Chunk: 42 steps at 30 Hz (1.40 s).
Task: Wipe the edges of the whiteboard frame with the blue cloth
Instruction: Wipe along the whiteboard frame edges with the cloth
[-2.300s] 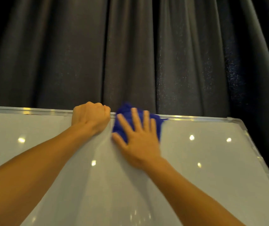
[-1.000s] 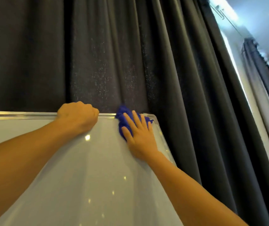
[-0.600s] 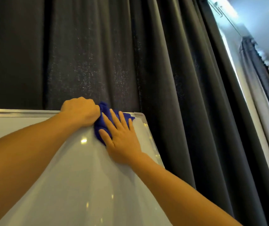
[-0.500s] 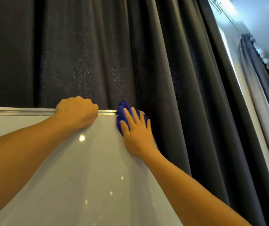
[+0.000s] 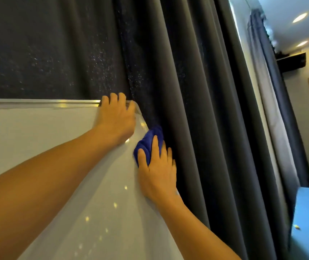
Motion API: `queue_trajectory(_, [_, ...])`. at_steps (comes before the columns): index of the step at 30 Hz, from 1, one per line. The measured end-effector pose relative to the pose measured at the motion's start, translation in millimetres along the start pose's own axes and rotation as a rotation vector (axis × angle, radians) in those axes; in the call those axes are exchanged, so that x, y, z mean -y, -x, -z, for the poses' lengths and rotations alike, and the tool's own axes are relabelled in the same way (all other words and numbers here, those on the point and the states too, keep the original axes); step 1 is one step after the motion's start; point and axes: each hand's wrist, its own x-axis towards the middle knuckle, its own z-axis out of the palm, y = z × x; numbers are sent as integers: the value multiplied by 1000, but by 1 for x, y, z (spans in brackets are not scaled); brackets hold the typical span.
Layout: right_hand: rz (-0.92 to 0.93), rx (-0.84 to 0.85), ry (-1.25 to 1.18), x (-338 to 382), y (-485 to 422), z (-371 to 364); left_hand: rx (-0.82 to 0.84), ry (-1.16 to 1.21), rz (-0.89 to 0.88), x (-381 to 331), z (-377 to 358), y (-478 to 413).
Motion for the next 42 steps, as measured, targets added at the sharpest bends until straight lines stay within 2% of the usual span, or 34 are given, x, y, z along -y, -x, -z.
queue_trajectory(3, [-82,-3,26,-32,54,-5,-11,-5,-286,-23,-6,4])
queue_trajectory(6, [-175,10,26,-59,108,-12,154,58,-545,-68,-6,30])
queue_trajectory(10, [-405,15,63,-99,194,-14,301,143,-716,-140,-2,86])
queue_trajectory(13, [-511,32,87,-126,245,-14,326,112,-822,-168,-3,109])
queue_trajectory(18, [-783,40,-70,-145,302,-18,324,115,-746,-176,3,119])
queue_trajectory(24, [-1036,-67,-136,-165,334,-10,289,59,-900,-208,9,178])
queue_trajectory(26, [-1094,-66,-162,-162,321,-7,281,73,-879,-212,10,188])
queue_trajectory(29, [-957,-67,-213,-141,299,-15,300,92,-829,-212,9,189])
queue_trajectory(31, [-748,-86,-227,-126,291,-23,287,101,-815,-213,10,189])
queue_trajectory(33, [-548,-83,-126,-127,299,-23,266,132,-782,-216,9,190])
queue_trajectory(35, [-523,-74,-41,-148,322,-19,250,123,-793,-215,6,192])
queue_trajectory(36, [-605,-88,-41,-163,340,-16,237,100,-811,-213,5,194])
queue_trajectory(40, [-1194,-108,-137,-228,433,-4,208,18,-828,-211,4,195])
queue_trajectory(42, [-1325,-86,-141,-241,455,-4,186,17,-813,-211,6,193])
